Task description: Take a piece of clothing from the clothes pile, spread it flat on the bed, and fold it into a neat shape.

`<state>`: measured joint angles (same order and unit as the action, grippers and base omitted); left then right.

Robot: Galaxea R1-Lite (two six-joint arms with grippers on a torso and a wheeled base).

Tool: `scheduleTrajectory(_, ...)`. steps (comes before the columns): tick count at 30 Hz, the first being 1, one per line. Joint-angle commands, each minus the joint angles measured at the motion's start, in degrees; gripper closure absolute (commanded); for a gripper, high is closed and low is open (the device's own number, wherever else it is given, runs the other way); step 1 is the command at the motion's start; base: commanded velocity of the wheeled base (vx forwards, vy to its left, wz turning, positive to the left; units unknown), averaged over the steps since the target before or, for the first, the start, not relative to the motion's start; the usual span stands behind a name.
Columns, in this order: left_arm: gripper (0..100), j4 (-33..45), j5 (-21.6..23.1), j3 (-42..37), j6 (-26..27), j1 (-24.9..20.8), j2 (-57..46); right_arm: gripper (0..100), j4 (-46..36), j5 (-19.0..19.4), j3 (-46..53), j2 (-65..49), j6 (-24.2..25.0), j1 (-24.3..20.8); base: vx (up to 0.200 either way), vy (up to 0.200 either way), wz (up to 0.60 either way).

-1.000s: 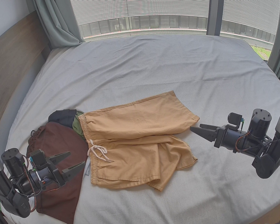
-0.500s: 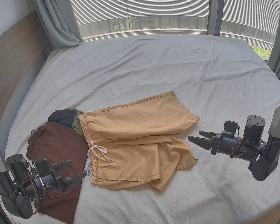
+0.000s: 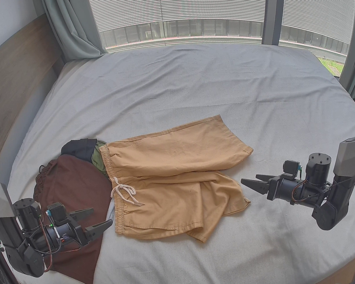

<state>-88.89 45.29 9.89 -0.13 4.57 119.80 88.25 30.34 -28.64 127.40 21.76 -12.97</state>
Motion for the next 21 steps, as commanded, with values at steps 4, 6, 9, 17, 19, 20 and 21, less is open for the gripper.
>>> scheduleTrajectory(4, 0, -0.1, -0.2, 0.2, 0.0, 0.0, 1.6, 0, 0.1, 0.1, 0.5, 3.7, -0.3, 1.6, 0.0, 0.0, 0.0)
scheduleTrajectory(6, 0, -0.1, -0.2, 0.2, 0.0, -0.1, 1.7, 0, 0.1, 0.1, 0.8, 4.4, -0.3, 1.7, 0.0, 0.0, 0.0)
scheduleTrajectory(9, 0, -0.1, -0.2, 0.2, 0.0, -0.1, 1.6, 0, 0.1, 0.1, 0.8, 5.6, -0.2, 1.7, 0.0, 0.0, 0.0)
scheduleTrajectory(17, 0, -0.1, -0.2, 0.2, 0.0, -0.1, 1.1, 0, 0.0, -0.1, 1.5, 8.1, 0.3, 1.5, 0.0, 0.0, 0.0)
scheduleTrajectory(19, 0, -0.1, -0.1, 0.2, 0.0, -0.1, 1.1, 0, 0.0, -0.1, 1.7, 9.0, 0.3, 1.5, 0.0, 0.0, 0.0)
scheduleTrajectory(20, 0, -0.1, -0.1, 0.2, 0.0, -0.1, 1.1, 0, 0.0, -0.1, 1.7, 9.1, 0.3, 1.5, 0.0, 0.0, 0.0)
scheduleTrajectory(21, 0, -0.1, -0.1, 0.2, 0.0, -0.1, 1.1, 0, 0.0, 0.0, 1.4, 9.6, 0.5, 1.2, 0.0, 0.0, 0.0)
